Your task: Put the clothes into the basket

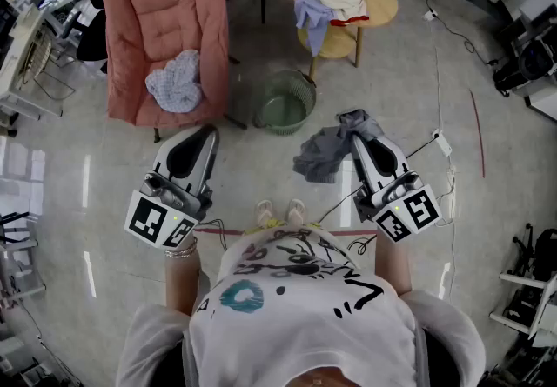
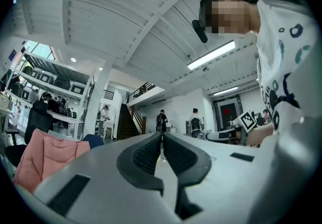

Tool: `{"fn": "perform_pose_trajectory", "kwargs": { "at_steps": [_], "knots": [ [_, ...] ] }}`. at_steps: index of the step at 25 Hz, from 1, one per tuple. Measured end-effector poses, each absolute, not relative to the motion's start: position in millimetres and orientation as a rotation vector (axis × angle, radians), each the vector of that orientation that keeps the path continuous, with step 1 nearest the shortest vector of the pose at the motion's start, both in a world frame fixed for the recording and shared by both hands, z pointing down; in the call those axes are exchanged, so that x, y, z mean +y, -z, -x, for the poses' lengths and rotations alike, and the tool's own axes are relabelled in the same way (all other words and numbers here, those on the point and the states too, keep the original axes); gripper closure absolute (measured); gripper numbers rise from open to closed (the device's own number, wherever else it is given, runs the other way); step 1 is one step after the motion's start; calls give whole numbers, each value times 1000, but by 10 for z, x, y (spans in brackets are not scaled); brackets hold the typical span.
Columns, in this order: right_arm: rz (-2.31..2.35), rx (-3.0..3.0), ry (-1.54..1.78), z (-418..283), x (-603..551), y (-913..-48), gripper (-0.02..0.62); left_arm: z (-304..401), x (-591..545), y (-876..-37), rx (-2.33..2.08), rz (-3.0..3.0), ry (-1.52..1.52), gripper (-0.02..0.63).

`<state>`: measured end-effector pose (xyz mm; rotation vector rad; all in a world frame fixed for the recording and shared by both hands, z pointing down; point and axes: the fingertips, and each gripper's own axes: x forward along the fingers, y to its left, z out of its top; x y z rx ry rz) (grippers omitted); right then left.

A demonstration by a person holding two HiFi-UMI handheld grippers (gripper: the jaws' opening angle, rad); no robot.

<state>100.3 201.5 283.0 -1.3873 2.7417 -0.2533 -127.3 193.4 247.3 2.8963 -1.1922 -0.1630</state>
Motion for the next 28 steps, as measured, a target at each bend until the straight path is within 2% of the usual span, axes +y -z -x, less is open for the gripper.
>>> {"fn": "perform_pose_trajectory", "kwargs": {
  "at_steps": [28],
  "knots": [
    [1329, 2712, 258, -1309, 1914, -2804, 549, 1065, 1853, -2527, -1231, -2860, 155, 578]
  ]
}}
